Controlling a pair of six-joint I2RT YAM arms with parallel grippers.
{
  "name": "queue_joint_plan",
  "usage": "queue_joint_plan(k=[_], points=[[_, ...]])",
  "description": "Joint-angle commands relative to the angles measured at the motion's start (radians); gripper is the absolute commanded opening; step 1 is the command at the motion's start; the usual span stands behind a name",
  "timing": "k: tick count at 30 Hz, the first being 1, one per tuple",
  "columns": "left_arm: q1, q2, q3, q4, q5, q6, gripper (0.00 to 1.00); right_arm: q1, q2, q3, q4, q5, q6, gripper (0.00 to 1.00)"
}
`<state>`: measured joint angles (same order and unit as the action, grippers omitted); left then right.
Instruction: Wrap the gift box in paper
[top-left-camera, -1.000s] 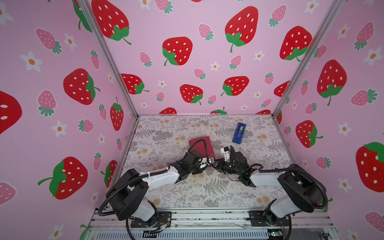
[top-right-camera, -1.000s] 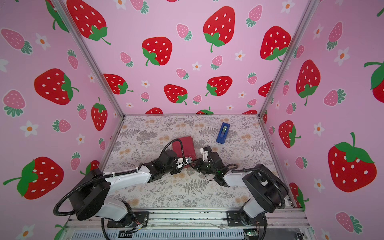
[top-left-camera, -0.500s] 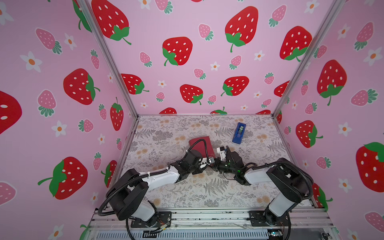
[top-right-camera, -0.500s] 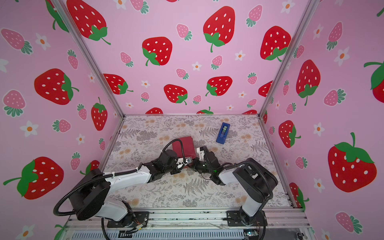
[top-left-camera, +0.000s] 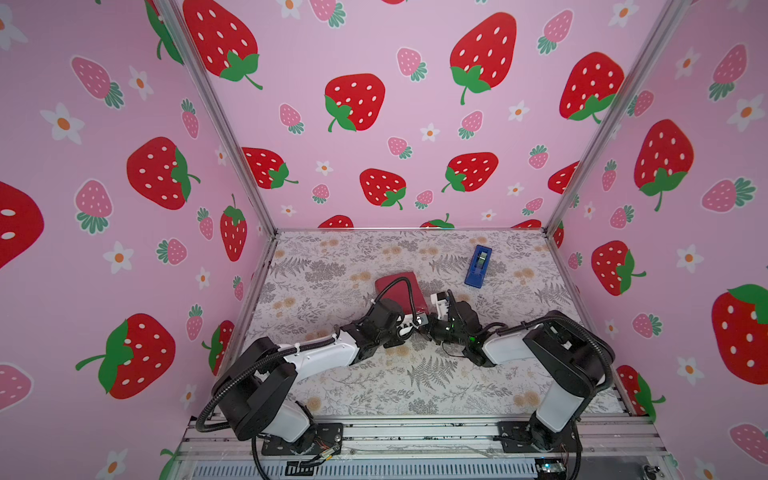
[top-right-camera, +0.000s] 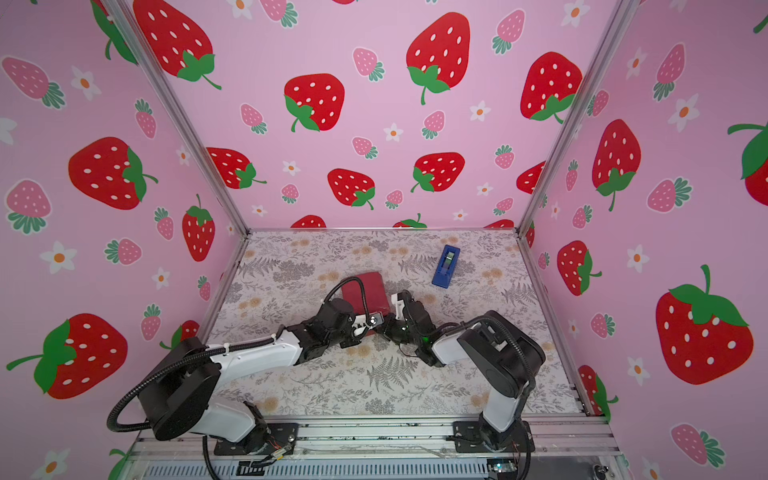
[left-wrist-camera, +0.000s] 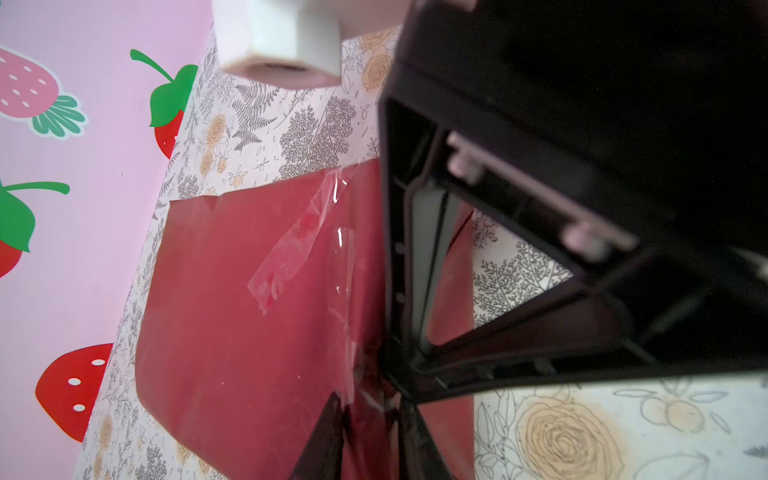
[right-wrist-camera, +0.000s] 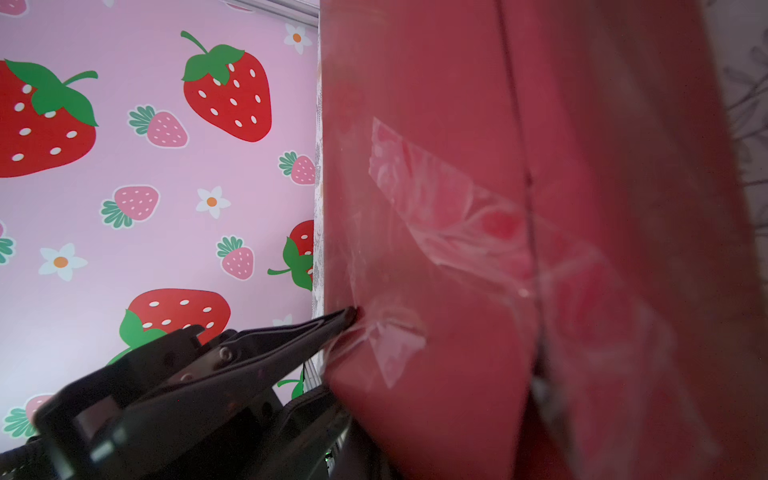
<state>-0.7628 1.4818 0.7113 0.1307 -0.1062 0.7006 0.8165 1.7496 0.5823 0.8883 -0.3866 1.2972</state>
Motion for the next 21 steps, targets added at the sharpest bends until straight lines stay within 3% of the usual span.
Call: queue_joint_plan(k=[1,13,21], points=[[-0.012,0.041,-0.012,-0.144,0.065,0.003,0.25,0.006,0.017,0.017,-0.059,0.086,-0.010,0.00],[-0.012,0.041,-0.011,-0.143,0.064,0.002,0.25,0.010,-0.211,-0.051,-0.210,0.090,-0.045,0.00],[-0.013,-0.042,0.025,-0.212,0.100,-0.007,0.27,0.016,-0.199,-0.097,-0.188,0.074,-0.026,0.00]])
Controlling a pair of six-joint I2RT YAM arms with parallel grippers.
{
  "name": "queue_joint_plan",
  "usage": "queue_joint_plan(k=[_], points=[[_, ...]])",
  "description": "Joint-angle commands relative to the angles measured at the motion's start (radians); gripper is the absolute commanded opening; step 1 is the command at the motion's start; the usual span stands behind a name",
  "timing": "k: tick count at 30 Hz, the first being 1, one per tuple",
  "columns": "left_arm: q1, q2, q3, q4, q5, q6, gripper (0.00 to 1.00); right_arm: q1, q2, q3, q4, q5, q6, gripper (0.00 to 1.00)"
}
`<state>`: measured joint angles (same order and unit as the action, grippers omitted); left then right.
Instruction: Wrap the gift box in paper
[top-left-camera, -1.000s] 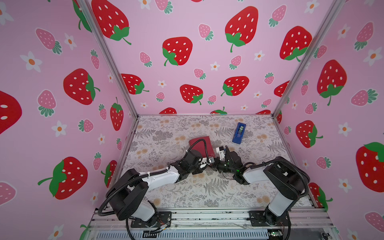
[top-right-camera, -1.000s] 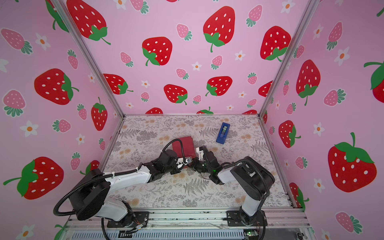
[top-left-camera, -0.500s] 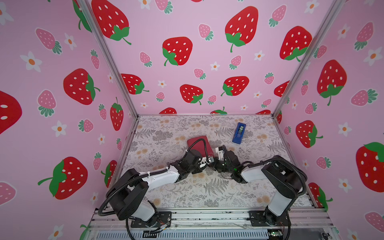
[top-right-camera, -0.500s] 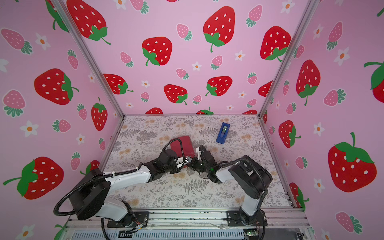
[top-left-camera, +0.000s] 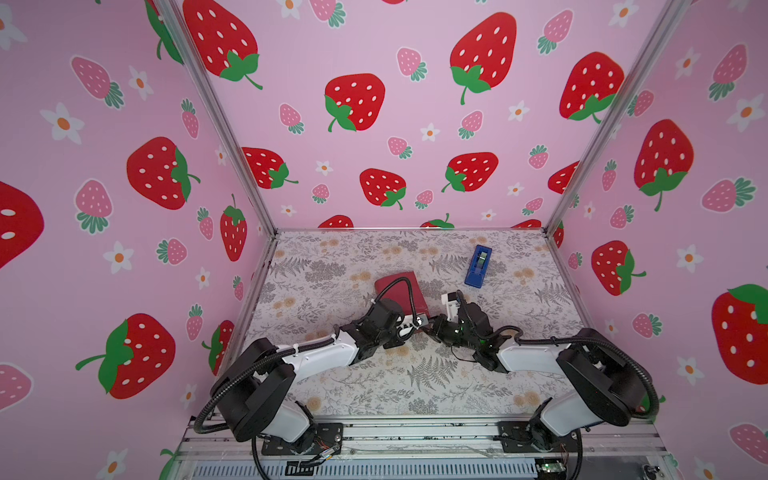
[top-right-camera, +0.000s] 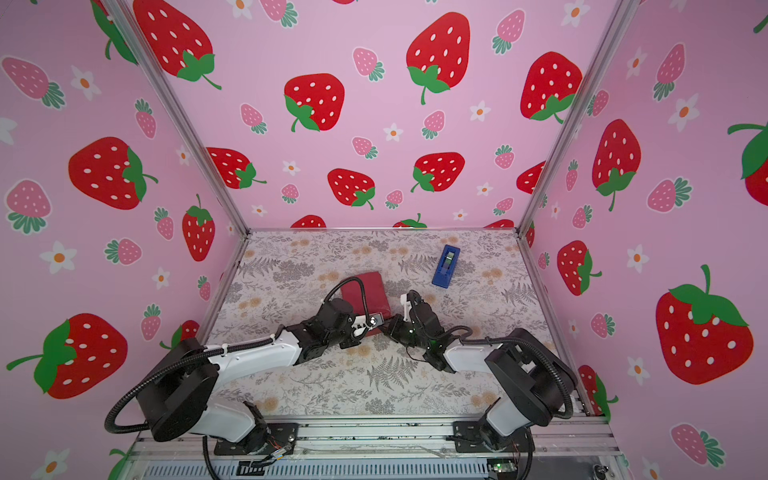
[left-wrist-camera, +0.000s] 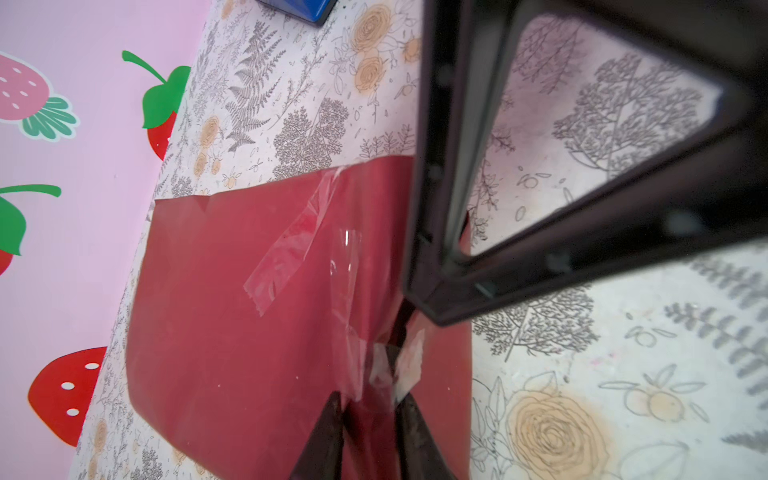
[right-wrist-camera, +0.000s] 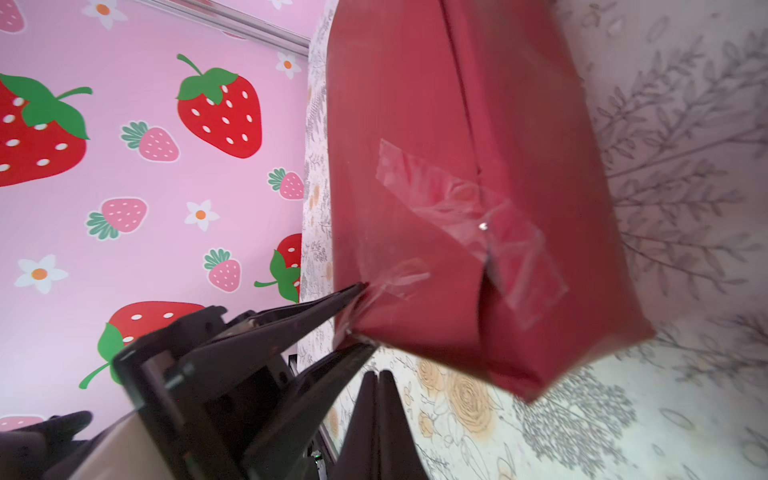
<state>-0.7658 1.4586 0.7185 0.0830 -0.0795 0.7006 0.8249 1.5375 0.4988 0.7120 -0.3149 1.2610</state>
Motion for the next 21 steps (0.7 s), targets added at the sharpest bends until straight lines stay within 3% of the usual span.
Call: queue_joint_plan(k=[1,6,11,16,21], points=[[-0.007,-0.036,0.024,-0.177,0.079,-0.006,0.28,0.008,0.017,-0.019,-0.007,0.001,0.011,0.00],[0.011,-0.121,0.049,-0.191,0.125,-0.028,0.31,0.009,0.030,-0.022,-0.001,-0.024,0.002,0.00],[0.031,-0.142,0.097,-0.219,0.145,-0.094,0.31,0.004,-0.066,-0.006,-0.145,0.007,-0.077,0.00],[0.058,-0.187,0.106,-0.192,0.077,-0.295,0.32,0.000,-0.196,0.059,-0.345,0.051,-0.213,0.00],[0.083,-0.216,0.159,-0.274,-0.013,-0.520,0.33,-0.004,-0.159,0.217,-0.470,-0.046,-0.340,0.00]])
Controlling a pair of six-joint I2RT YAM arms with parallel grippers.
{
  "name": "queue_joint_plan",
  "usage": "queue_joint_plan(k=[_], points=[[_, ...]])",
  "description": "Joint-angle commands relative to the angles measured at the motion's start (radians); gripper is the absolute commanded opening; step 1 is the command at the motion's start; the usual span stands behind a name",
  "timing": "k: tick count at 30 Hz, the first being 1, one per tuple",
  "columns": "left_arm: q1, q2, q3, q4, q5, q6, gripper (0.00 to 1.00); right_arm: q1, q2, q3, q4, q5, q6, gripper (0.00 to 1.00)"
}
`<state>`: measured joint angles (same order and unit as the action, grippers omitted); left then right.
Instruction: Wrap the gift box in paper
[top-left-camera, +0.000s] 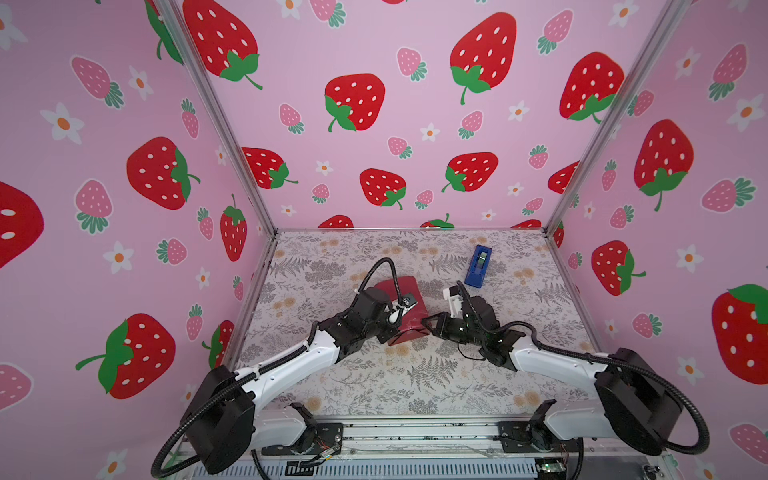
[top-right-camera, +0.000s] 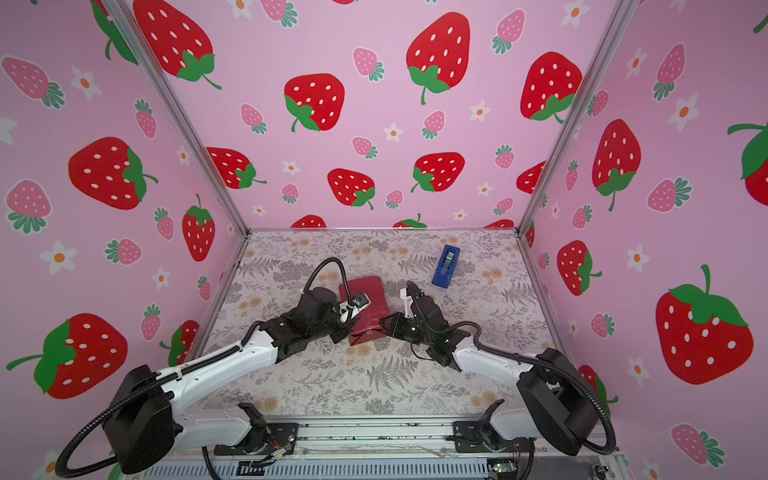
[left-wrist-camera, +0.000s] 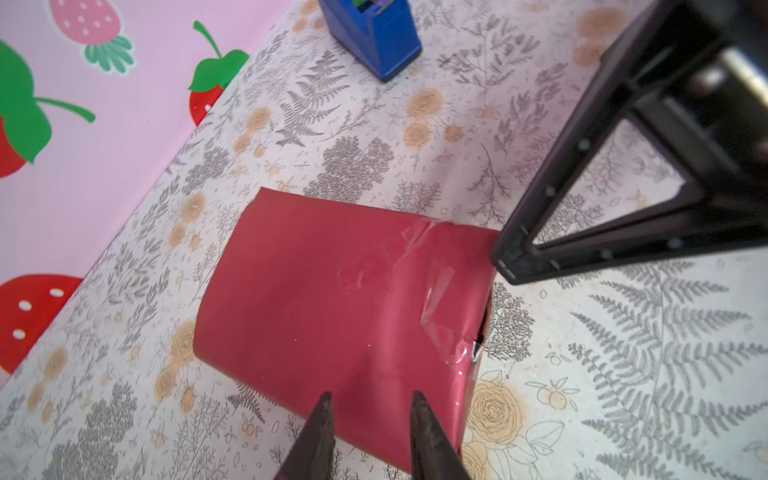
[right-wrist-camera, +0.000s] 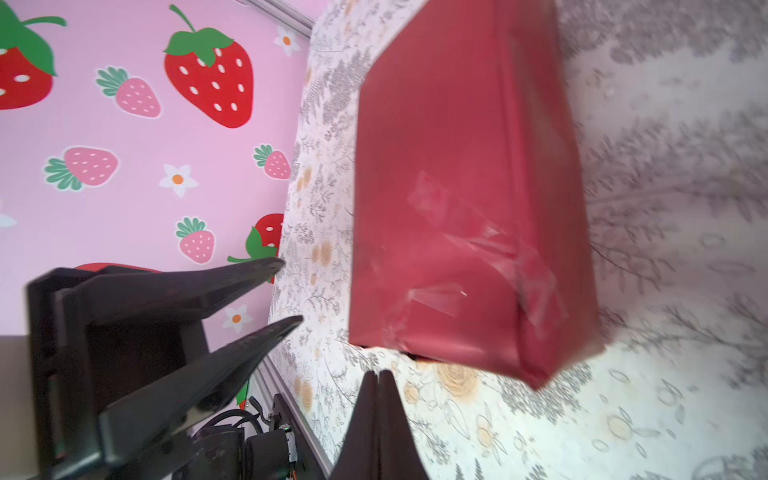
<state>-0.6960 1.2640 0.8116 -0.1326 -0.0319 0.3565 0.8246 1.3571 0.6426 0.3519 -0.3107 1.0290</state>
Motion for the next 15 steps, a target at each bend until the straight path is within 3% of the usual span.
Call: queue_joint_plan(k=[1,5,10,15], points=[[0.015,-0.024,0.077,-0.084,-0.082,-0.215,0.34,-0.003,0.045,0.105,-0.129,-0.076,-0.130,0.00],[0.038,-0.039,0.104,-0.170,-0.126,-0.335,0.34,-0.005,0.138,0.206,-0.186,-0.135,-0.181,0.00],[0.082,-0.074,0.076,-0.198,-0.090,-0.451,0.34,-0.007,0.239,0.250,-0.176,-0.184,-0.195,0.00],[0.098,-0.078,0.050,-0.210,-0.079,-0.507,0.35,-0.015,0.300,0.247,-0.188,-0.136,-0.186,0.00]])
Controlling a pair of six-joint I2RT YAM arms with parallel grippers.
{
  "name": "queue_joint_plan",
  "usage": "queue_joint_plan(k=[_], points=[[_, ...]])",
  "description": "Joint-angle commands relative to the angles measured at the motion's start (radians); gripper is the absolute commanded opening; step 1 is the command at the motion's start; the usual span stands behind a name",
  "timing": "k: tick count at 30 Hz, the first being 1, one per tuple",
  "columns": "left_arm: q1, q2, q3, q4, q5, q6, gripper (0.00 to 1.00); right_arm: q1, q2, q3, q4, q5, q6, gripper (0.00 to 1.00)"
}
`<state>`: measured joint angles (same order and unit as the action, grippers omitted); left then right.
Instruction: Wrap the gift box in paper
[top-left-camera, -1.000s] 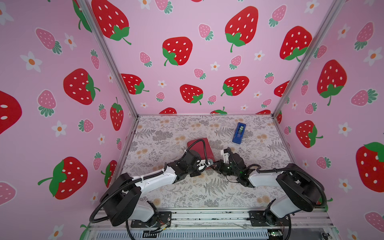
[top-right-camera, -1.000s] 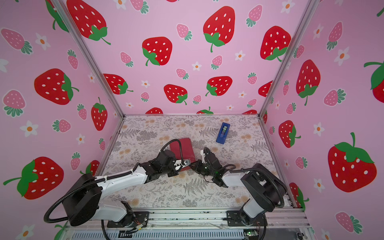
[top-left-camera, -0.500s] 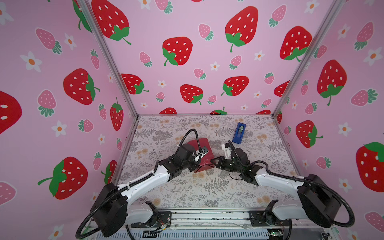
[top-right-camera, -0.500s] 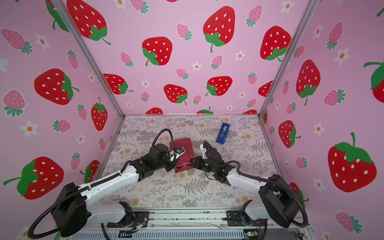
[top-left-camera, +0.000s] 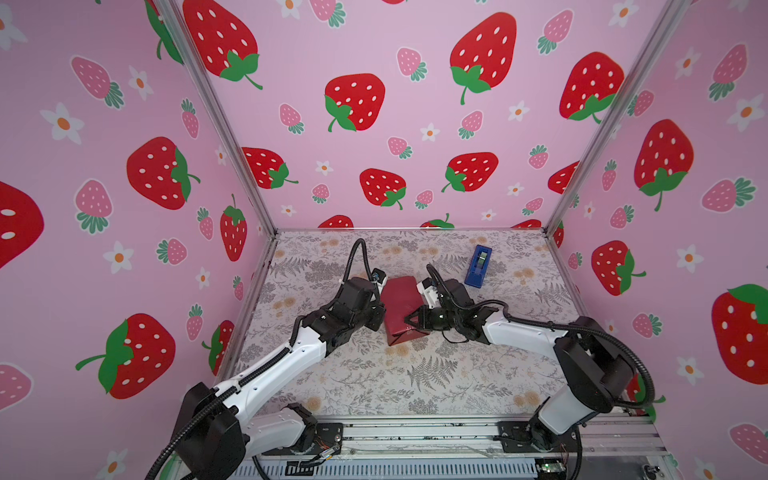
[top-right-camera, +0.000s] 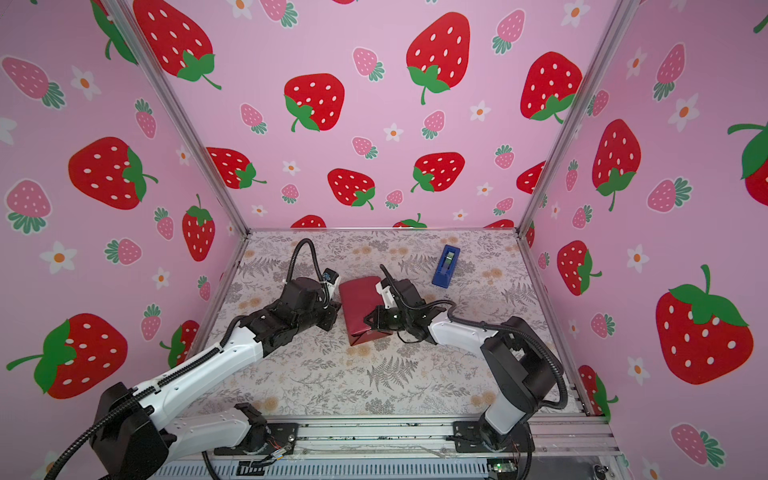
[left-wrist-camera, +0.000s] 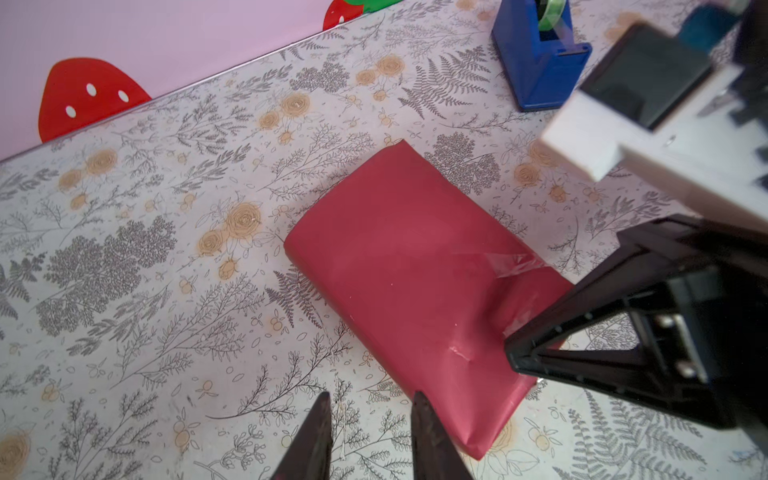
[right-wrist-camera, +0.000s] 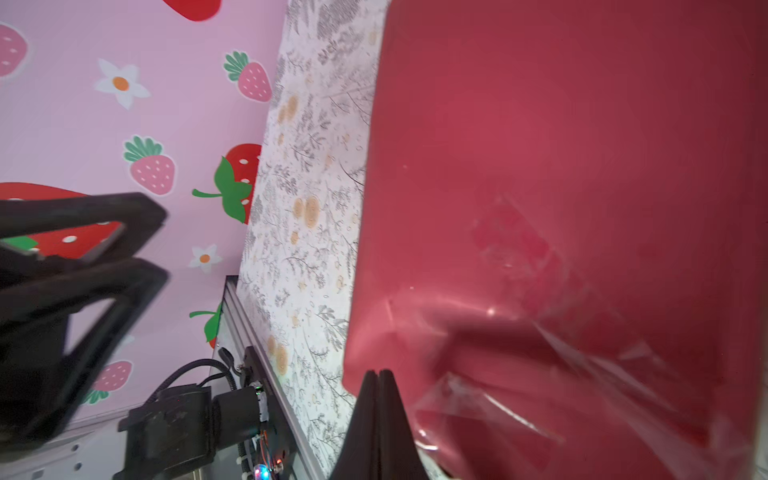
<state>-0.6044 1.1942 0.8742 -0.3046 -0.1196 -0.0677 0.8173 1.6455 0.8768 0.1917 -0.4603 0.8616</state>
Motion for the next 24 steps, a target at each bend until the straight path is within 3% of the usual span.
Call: queue_joint_plan(k=[1,5,14,24], points=[[0.010,-0.004,-0.015,-0.045,0.013,-0.094,0.35,-0.013,0.019,0.002,-0.029,0.027,-0.013,0.00],[0.012,0.012,-0.018,-0.051,0.045,-0.121,0.35,-0.027,0.034,-0.028,-0.007,-0.001,0.000,0.00],[0.015,0.069,0.001,-0.051,0.080,-0.146,0.35,-0.074,-0.090,-0.007,-0.010,-0.029,-0.009,0.00],[0.046,0.114,0.026,-0.080,0.106,-0.180,0.33,-0.100,0.027,-0.032,-0.023,-0.072,-0.035,0.00]])
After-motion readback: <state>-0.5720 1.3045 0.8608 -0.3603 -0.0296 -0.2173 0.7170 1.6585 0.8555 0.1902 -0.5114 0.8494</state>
